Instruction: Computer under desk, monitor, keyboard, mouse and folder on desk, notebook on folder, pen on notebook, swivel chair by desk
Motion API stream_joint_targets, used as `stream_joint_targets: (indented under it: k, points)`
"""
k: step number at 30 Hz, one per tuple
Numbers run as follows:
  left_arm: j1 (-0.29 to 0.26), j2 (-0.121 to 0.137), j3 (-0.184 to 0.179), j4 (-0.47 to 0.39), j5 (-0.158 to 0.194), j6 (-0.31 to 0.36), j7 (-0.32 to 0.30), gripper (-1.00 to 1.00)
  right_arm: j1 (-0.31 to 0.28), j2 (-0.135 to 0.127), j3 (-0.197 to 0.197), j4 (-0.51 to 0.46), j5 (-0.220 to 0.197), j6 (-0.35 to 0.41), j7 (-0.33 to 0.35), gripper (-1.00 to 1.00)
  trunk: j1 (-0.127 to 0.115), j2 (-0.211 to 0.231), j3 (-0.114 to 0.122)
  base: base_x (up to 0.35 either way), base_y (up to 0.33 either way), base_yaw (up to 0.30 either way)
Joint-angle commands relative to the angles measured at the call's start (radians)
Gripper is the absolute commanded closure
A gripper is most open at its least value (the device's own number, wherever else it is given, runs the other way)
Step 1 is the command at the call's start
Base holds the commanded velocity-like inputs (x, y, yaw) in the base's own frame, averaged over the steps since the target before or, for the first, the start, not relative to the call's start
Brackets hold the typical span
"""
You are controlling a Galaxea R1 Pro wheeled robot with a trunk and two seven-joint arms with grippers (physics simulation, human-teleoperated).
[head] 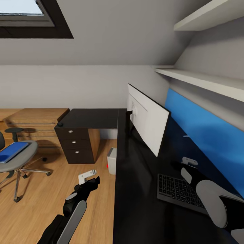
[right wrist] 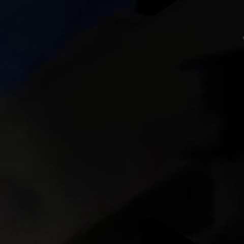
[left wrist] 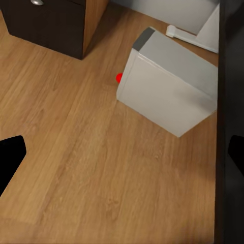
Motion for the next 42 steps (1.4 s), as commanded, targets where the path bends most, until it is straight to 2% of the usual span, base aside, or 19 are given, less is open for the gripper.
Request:
stream_joint_targets:
  k: [1, 4, 5, 9, 21, 37, 42]
  points:
    - [-0.001, 0.000, -0.001, -0.001, 0.009, 0.002, 0.009, -1.00, 0.000, -0.001, 0.004, -0.002, -0.010, 0.006, -0.003, -1.00, 0.004, -0.008, -0.004, -0.061, 0.000, 0.000]
    - [-0.001, 0.000, -0.001, -0.001, 0.009, 0.002, 0.010, -1.00, 0.000, -0.001, 0.004, -0.002, -0.009, 0.020, -0.002, -1.00, 0.015, -0.029, -0.014, -0.092, 0.000, 0.000]
    - [-0.001, 0.000, -0.001, -0.001, 0.009, 0.002, 0.010, -1.00, 0.000, -0.001, 0.006, -0.002, -0.010, 0.066, -0.002, -1.00, 0.019, -0.036, -0.017, -0.017, 0.000, 0.000]
    - [-0.001, 0.000, -0.001, -0.001, 0.009, 0.002, 0.010, -1.00, 0.000, -0.001, 0.006, -0.002, -0.009, 0.085, -0.002, -1.00, 0.035, -0.064, -0.029, -0.009, 0.000, 0.000]
    - [-0.001, 0.000, -0.001, -0.001, 0.009, 0.002, 0.010, -1.00, -0.001, -0.001, 0.008, -0.002, -0.006, 0.090, -0.004, -1.00, 0.081, -0.148, -0.067, 0.000, 0.000, 0.000]
    - [-0.001, 0.000, -0.001, 0.002, 0.011, 0.002, 0.010, -1.00, 0.000, 0.005, 0.012, -0.002, -0.004, 0.090, -0.006, -1.00, 0.081, -0.148, -0.067, 0.000, 0.000, 0.000]
    - [-0.001, 0.001, -0.001, 0.020, 0.009, 0.002, 0.009, -1.00, 0.000, 0.006, 0.012, -0.002, -0.004, 0.126, -0.005, -1.00, 0.081, -0.148, -0.067, 0.000, 0.000, 0.000]
